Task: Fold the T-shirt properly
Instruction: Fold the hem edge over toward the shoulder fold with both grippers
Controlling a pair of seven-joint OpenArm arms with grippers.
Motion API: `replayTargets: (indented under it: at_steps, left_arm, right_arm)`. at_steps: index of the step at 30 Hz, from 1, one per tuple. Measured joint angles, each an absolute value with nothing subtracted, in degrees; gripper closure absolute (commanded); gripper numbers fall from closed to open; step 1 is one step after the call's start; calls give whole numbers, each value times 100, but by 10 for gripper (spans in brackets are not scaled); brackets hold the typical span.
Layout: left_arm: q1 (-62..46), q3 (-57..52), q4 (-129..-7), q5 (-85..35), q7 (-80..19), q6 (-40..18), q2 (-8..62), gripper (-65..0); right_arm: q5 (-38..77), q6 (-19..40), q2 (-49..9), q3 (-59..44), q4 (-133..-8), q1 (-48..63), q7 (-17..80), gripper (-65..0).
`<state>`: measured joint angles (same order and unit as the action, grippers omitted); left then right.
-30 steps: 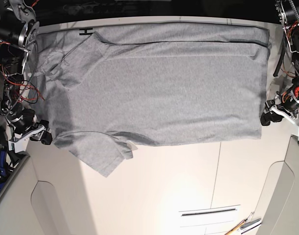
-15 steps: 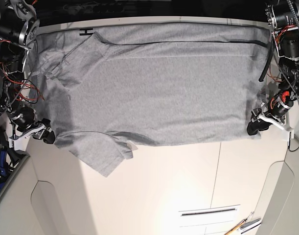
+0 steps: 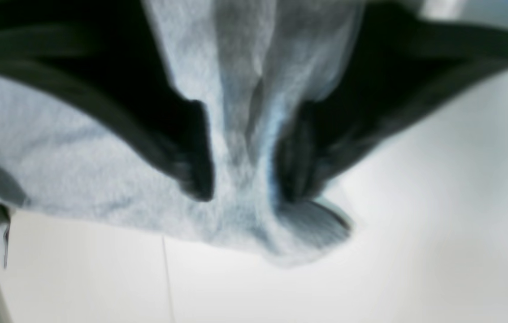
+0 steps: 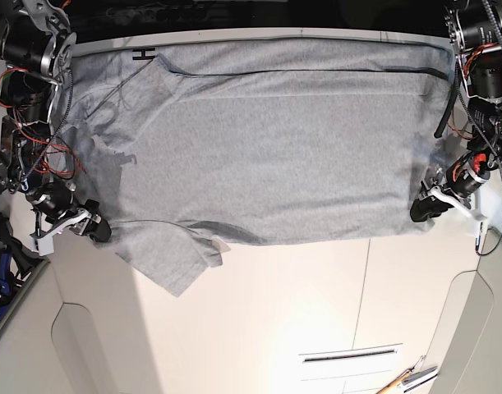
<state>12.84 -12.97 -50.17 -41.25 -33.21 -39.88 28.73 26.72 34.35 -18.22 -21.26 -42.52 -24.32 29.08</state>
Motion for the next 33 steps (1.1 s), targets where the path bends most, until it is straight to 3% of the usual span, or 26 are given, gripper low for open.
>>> replayTargets:
  at_steps: [4, 12, 18, 33]
  left_arm:
    - [1273, -1291, -5011, -4099, -3389, -3975, 2871, 0]
    - [1258, -1280, -5347, -4045, -3800, -3970, 2971, 0]
    - [1194, -1271, -5957, -4580, -4582, -3957, 3262, 0]
    - [40, -1240, -7389, -5140, -5013, -3992, 3909, 0]
  right_arm:
    - [2609, 3433, -1824, -2123, -4270, -2412, 3013, 0]
    - [2589, 3430, -1826, -2123, -4569, -2373, 3197, 0]
    - [2762, 3430, -1839, -2117, -5461, -2309, 3975, 0]
    - [3496, 3454, -2403, -2097, -7314, -749, 4097, 0]
